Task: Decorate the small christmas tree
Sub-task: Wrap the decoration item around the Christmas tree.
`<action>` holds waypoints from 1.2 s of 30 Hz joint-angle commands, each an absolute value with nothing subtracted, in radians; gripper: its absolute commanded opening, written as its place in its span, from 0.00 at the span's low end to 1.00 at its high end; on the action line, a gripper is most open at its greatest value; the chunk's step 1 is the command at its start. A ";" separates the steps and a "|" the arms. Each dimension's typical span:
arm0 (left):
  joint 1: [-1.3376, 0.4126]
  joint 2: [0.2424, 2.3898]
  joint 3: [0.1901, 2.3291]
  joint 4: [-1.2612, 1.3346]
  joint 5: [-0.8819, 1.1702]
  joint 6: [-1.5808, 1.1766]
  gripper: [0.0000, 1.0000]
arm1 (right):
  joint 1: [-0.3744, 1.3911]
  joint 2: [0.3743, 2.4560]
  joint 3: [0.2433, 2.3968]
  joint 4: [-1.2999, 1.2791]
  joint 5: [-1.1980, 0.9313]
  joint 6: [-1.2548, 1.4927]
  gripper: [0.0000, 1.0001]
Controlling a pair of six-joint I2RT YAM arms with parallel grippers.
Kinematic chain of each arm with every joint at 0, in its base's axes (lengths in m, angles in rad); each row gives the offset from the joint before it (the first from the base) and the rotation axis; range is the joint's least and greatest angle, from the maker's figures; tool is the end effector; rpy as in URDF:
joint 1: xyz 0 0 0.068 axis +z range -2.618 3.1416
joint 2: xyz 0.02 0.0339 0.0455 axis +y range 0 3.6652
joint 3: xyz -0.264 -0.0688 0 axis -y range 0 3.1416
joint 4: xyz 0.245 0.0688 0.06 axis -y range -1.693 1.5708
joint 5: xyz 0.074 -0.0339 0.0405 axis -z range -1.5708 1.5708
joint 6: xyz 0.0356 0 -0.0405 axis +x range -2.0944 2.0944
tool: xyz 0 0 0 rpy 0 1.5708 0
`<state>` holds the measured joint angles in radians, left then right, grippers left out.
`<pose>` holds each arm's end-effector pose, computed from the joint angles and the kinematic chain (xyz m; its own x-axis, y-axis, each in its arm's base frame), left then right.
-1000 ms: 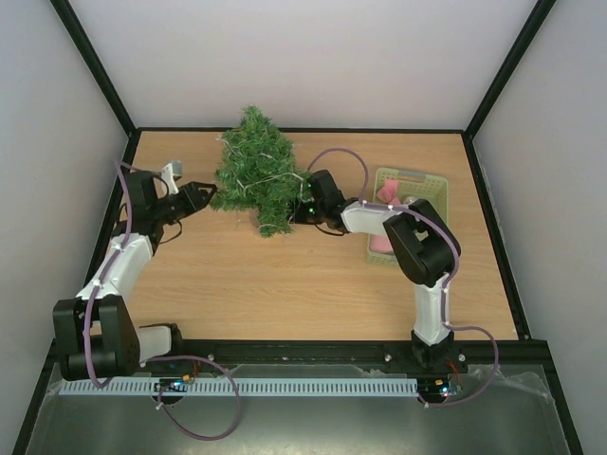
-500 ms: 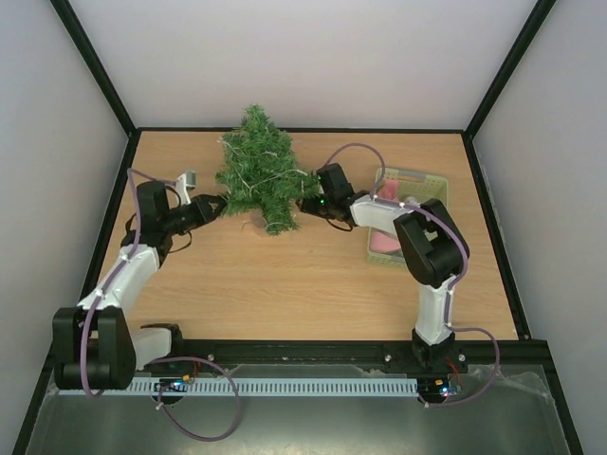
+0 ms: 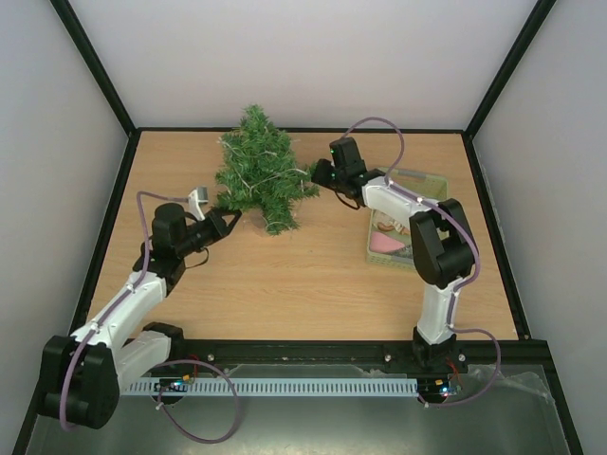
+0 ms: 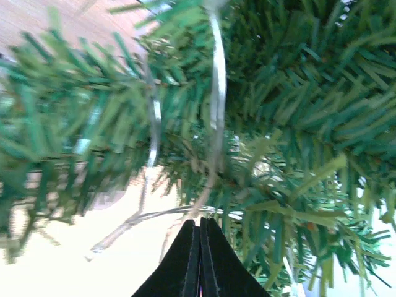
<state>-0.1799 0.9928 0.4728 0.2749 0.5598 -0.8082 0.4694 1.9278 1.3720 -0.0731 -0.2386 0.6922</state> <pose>0.2123 -0.0578 0.2397 -0.6410 -0.5061 -0.5770 0.2822 0.5436 -0.7904 0.3885 0.2065 0.2187 -0.7932 0.2930 -0.5338 -0.1348 0.7704 0.6232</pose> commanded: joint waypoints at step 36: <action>-0.034 1.058 0.646 0.012 0.564 -0.329 0.45 | 0.390 1.562 1.184 -0.129 -0.214 0.517 0.45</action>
<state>-0.0391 1.0466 0.6403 0.0093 0.5858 -0.4034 0.3843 1.6146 1.2335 -0.1524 -0.1596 0.5343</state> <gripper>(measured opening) 0.437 0.455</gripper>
